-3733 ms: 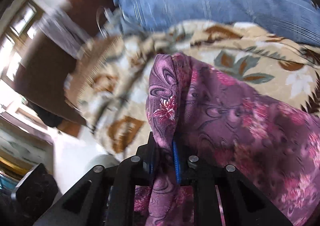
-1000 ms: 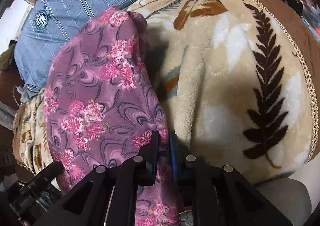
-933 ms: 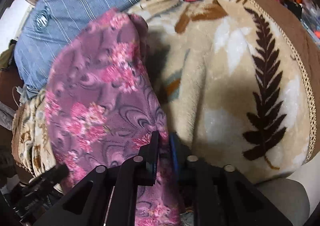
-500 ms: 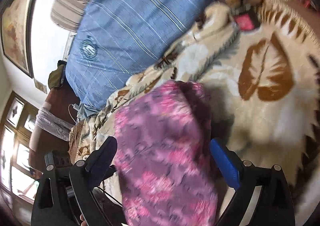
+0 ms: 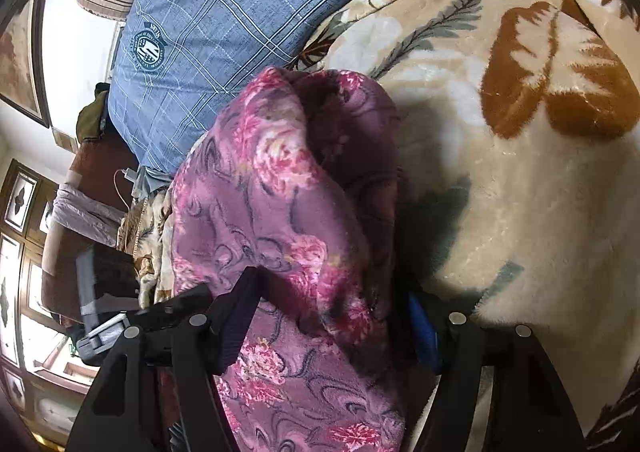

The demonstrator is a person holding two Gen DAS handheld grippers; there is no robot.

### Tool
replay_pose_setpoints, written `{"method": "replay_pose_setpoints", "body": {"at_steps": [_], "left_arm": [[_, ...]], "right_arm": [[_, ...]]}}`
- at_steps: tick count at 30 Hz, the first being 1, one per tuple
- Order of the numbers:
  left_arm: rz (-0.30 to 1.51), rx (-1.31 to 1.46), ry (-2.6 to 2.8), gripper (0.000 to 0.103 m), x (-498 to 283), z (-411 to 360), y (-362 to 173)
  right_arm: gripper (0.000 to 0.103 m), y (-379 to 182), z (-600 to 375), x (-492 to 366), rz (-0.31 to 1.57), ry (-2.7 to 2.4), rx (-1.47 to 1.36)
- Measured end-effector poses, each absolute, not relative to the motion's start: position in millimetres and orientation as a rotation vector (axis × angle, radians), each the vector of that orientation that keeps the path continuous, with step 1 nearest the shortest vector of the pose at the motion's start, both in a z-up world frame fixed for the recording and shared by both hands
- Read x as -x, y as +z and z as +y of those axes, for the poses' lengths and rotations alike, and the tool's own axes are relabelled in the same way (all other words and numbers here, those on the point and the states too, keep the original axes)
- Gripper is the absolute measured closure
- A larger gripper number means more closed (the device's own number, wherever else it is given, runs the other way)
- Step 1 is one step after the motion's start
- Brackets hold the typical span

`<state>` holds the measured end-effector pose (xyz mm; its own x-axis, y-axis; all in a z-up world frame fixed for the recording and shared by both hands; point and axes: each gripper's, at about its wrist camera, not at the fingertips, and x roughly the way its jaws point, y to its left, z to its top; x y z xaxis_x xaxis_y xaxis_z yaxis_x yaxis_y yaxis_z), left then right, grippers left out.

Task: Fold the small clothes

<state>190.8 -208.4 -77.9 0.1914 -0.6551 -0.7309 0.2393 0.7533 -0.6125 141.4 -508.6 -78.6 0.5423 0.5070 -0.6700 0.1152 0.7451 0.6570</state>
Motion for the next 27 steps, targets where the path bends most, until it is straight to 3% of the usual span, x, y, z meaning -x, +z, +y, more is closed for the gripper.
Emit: {"method": "replay_pose_setpoints", "body": {"at_steps": [1,4,7,17,27], "left_arm": [[1.224,0.394,-0.646,0.050,-189.0,-209.0,-76.0],[1.212,0.393,-0.649,0.067,-181.7,-208.1,-67.3],[1.215,0.443,-0.656,0.073,-175.6,-198.7,-58.6],[1.120,0.533,-0.663,0.074,-156.4,-123.2,-18.6],[1.038,0.584,-0.614,0.074,-184.7,-43.2,6.8]], "right_arm": [[0.054,-80.5,-508.6,-141.3,0.993,0.262,-0.728],[0.070,-81.0,-507.3,-140.2,0.991,0.265,-0.731],[0.082,-72.1,-502.4,-133.4,0.956,0.290,-0.725],[0.085,-39.3,-440.3,-118.7,0.872,0.422,-0.745],[0.085,-17.3,-366.5,-175.4,0.854,0.524,-0.750]]}}
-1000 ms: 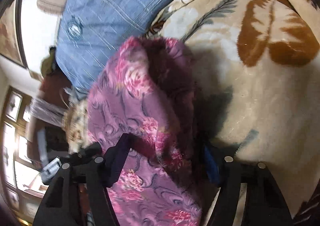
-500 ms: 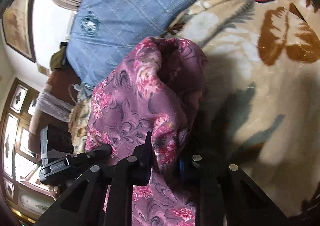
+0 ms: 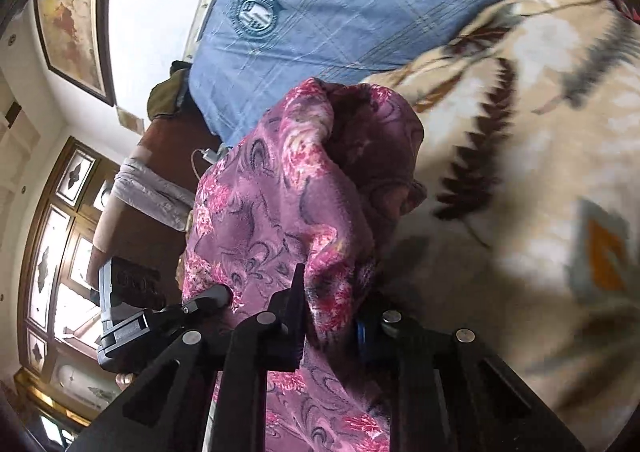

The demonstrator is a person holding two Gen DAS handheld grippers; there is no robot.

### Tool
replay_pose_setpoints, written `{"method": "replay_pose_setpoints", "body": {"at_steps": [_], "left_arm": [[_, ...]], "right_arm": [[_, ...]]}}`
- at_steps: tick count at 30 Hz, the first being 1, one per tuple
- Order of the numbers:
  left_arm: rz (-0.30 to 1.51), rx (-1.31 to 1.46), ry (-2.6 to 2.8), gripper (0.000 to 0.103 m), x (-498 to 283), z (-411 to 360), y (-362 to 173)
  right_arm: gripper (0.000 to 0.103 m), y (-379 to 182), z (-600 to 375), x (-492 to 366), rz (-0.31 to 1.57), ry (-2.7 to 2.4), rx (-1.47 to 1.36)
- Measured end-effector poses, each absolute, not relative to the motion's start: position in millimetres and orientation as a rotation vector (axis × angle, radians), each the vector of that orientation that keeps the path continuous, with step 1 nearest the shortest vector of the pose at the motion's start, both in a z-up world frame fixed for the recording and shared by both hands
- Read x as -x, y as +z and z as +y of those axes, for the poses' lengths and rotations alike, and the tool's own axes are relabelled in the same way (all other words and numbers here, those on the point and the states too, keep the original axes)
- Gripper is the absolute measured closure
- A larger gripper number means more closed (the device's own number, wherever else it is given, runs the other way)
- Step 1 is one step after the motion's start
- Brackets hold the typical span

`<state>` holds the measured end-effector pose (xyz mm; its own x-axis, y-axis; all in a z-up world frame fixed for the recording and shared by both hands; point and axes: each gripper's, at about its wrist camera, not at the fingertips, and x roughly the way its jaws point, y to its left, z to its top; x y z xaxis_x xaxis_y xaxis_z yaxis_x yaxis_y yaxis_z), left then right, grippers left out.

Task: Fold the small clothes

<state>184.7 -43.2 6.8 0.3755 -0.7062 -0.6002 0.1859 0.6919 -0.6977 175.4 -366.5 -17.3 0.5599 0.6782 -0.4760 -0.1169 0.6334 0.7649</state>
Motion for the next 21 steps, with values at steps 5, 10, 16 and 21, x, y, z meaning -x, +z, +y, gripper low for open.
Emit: {"method": "replay_pose_setpoints", "body": {"at_steps": [5,10,16,21], "left_arm": [[1.006,0.588,-0.619,0.074,-211.6,-25.9,16.2],[0.994,0.600,-0.631,0.074,-243.8,-17.1,9.2],[1.056,0.621,-0.625,0.072,-289.6,-13.7,-42.3],[1.123,0.630,-0.525,0.060,-307.6,-11.9,-86.0]], "right_arm": [[0.085,-6.6,-351.9,-207.5,0.837,0.546,-0.761],[0.085,-7.1,-342.3,-242.5,0.851,0.532,-0.744],[0.084,-38.9,-334.8,-286.1,0.926,0.477,-0.686],[0.074,-77.4,-335.6,-306.5,0.989,0.420,-0.708]]}}
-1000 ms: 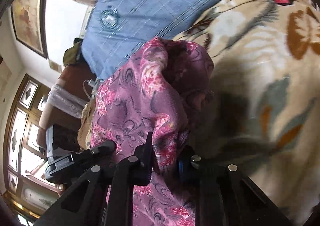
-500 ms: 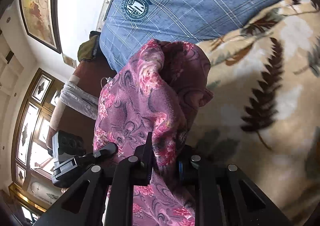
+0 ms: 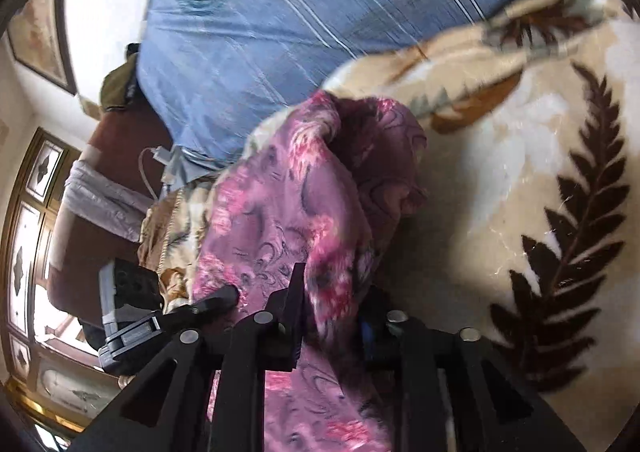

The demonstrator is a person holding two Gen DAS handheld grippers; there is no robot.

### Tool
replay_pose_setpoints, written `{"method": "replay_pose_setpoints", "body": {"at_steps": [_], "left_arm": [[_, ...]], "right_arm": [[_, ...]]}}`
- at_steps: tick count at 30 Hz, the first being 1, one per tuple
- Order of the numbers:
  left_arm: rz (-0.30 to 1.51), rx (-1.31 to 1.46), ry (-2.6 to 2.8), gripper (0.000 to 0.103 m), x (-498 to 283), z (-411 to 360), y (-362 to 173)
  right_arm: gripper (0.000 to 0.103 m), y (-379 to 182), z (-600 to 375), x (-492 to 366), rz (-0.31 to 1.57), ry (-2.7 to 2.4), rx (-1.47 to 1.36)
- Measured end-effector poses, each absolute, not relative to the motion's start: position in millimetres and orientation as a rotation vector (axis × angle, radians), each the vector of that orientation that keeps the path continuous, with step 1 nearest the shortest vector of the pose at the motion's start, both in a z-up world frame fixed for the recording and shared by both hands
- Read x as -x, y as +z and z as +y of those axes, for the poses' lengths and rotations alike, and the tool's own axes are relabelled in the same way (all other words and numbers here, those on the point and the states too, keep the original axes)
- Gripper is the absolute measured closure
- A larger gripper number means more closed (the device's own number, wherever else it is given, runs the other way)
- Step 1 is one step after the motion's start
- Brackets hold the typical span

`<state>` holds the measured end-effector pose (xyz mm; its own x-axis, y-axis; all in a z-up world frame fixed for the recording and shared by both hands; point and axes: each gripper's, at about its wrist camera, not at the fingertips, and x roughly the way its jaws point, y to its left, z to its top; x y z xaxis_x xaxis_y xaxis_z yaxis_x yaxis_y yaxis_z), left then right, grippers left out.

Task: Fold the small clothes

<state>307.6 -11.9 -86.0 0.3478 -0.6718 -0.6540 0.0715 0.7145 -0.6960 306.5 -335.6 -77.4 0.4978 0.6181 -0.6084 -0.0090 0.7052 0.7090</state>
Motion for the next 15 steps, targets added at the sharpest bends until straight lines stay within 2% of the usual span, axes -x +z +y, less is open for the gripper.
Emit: {"method": "replay_pose_setpoints", "body": {"at_steps": [3,5,6,7,9,13,15], "left_arm": [[1.097,0.530,-0.511,0.056,-302.5,-20.5,-75.1],[1.081,0.477,-0.495,0.054,-295.8,-21.3,-68.8],[1.073,0.463,-0.491,0.053,-291.7,-19.6,-65.4],[1.058,0.457,-0.486,0.053,-286.9,-16.0,-62.5],[1.016,0.431,-0.452,0.048,-280.6,-7.2,-56.7],[1.020,0.427,-0.413,0.048,-264.8,2.5,-44.8],[1.019,0.460,-0.414,0.044,-243.8,7.4,-44.5]], "right_arm": [[0.065,-78.6,-342.4,-304.5,1.011,0.387,-0.741],[0.062,-64.7,-344.5,-291.3,0.987,0.383,-0.717],[0.054,-54.9,-346.5,-280.3,0.965,0.379,-0.703],[0.041,-47.9,-349.2,-269.4,0.942,0.372,-0.698],[0.028,-37.7,-355.3,-243.8,0.904,0.359,-0.703],[0.028,-43.8,-356.2,-197.1,0.920,0.388,-0.738],[0.028,-54.5,-345.3,-181.3,0.952,0.405,-0.696]]}}
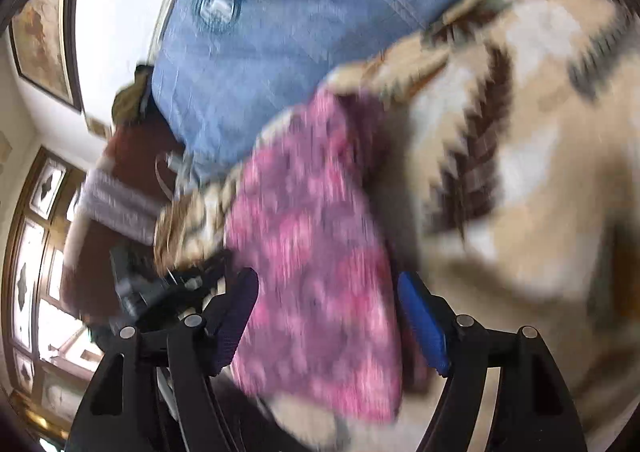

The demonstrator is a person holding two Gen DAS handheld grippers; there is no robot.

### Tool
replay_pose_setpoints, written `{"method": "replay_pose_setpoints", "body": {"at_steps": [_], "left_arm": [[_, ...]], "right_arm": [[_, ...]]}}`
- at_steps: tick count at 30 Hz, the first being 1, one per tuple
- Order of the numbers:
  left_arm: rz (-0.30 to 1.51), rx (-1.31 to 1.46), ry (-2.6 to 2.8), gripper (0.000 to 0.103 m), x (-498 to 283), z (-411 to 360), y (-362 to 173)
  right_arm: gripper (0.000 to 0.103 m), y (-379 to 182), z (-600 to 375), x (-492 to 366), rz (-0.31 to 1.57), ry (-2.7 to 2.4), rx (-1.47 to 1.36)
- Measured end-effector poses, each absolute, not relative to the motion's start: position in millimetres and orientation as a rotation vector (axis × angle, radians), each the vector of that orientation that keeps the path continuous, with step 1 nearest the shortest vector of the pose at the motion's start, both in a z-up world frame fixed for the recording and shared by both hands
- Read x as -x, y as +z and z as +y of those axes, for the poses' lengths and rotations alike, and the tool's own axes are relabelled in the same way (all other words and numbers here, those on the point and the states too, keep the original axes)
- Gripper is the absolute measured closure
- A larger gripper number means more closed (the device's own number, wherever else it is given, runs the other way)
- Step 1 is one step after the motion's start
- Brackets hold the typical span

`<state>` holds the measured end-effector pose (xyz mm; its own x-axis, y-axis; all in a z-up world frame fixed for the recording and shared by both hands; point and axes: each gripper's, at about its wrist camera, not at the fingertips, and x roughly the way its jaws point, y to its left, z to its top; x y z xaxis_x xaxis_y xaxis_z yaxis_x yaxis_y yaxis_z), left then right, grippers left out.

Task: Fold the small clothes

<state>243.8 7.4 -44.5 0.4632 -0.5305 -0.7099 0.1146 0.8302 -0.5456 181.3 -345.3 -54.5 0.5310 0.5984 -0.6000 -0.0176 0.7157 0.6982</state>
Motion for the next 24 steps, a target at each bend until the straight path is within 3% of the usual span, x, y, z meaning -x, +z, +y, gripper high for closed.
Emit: {"method": "replay_pose_setpoints", "body": {"at_steps": [5,8,10,16,17,18,19,22,24], "left_arm": [[1.074,0.485,-0.426,0.041,-194.2,9.7,-75.6],[1.106,0.537,-0.406,0.041,-193.5,8.2,-91.6],[1.077,0.509,-0.422,0.041,-196.1,4.4,-85.7],[1.054,0.471,-0.436,0.042,-191.5,-6.1,-85.6],[1.059,0.440,-0.421,0.045,-191.9,-10.4,-87.5],[1.056,0.409,-0.411,0.050,-191.4,-13.7,-87.6],[1.052,0.386,-0.414,0.063,-190.5,-17.3,-86.6],[1.049,0.382,-0.450,0.090,-185.3,-16.5,-83.2],[1.017,0.405,-0.476,0.091,-179.0,-8.6,-72.2]], "right_arm": [[0.029,-85.5,-344.7,-163.1,0.928,0.374,-0.675],[0.038,-90.2,-356.5,-169.1,0.920,0.380,-0.725],[0.052,-94.7,-363.9,-169.0,0.913,0.365,-0.744],[0.055,-97.8,-357.4,-166.2,0.931,0.386,-0.705],[0.058,-97.8,-353.9,-165.0,0.942,0.394,-0.683],[0.077,-99.1,-349.7,-165.2,0.969,0.405,-0.657],[0.089,-101.7,-345.5,-166.7,0.994,0.420,-0.647],[0.090,-92.0,-345.0,-163.2,0.982,0.408,-0.619],[0.090,-71.6,-346.3,-154.4,0.940,0.422,-0.608]]}}
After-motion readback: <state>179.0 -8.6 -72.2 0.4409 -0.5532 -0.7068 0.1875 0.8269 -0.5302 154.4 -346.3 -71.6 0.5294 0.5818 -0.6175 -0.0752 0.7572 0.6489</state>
